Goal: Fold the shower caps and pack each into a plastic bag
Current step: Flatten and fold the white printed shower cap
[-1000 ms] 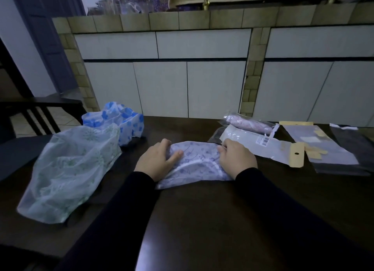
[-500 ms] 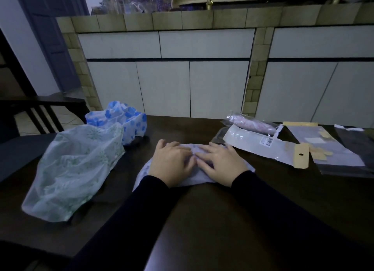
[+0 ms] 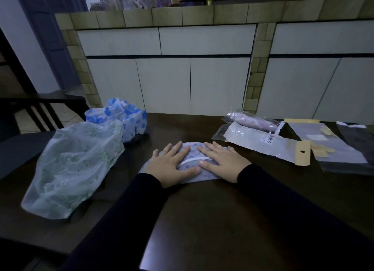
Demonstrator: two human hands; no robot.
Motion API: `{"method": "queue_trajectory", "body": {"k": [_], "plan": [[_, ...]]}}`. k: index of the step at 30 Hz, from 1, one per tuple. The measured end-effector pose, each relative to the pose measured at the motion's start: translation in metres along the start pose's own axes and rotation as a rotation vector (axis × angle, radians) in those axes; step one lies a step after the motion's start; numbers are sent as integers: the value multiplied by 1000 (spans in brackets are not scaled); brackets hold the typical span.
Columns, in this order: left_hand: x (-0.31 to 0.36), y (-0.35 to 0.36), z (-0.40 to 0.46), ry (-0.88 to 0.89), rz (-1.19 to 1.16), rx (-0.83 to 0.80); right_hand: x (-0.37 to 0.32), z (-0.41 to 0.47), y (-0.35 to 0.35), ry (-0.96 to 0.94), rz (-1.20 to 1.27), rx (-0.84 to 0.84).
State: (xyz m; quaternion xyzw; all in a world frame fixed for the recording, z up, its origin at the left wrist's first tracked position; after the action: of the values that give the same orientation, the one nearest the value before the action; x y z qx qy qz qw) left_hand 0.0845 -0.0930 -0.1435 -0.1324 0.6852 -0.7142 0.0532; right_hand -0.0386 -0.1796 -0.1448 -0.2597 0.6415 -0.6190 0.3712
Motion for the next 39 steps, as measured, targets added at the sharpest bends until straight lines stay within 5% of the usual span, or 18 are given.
{"method": "queue_trajectory", "body": {"k": [8,15,20,23,25,28,32,39], "plan": [[-4,-3,-23,-132,15,-2,1,-7,-12,22,-127,79],[-9,-36,-43,-367,116,86,-47,-18,-55,-102,49,706],[-7,-46,-53,-412,101,102,-58,-14,-31,-138,49,310],[4,-67,-52,-379,187,304,-56,-10,-21,-171,81,113],[17,-75,-34,-192,148,452,-52,-6,-17,-189,113,25],[25,-58,-2,59,-26,387,-48,-3,-27,-198,79,65],[3,-17,19,0,-32,211,-53,-10,-33,-101,48,221],[-11,-9,24,-51,-72,153,-55,-28,11,-48,19,-4]]}}
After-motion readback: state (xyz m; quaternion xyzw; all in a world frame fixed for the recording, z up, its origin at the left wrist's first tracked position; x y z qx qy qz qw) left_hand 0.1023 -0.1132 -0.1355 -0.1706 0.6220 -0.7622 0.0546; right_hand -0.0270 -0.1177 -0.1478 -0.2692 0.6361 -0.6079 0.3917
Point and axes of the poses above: each hand's wrist, its own z-axis towards the middle knuckle, its own y-axis out of the palm, x = y × z, the point moved 7 cm from there along z, towards the middle knuckle, and after that the axes turned 10 degrees about x, right-handed, at the moved point
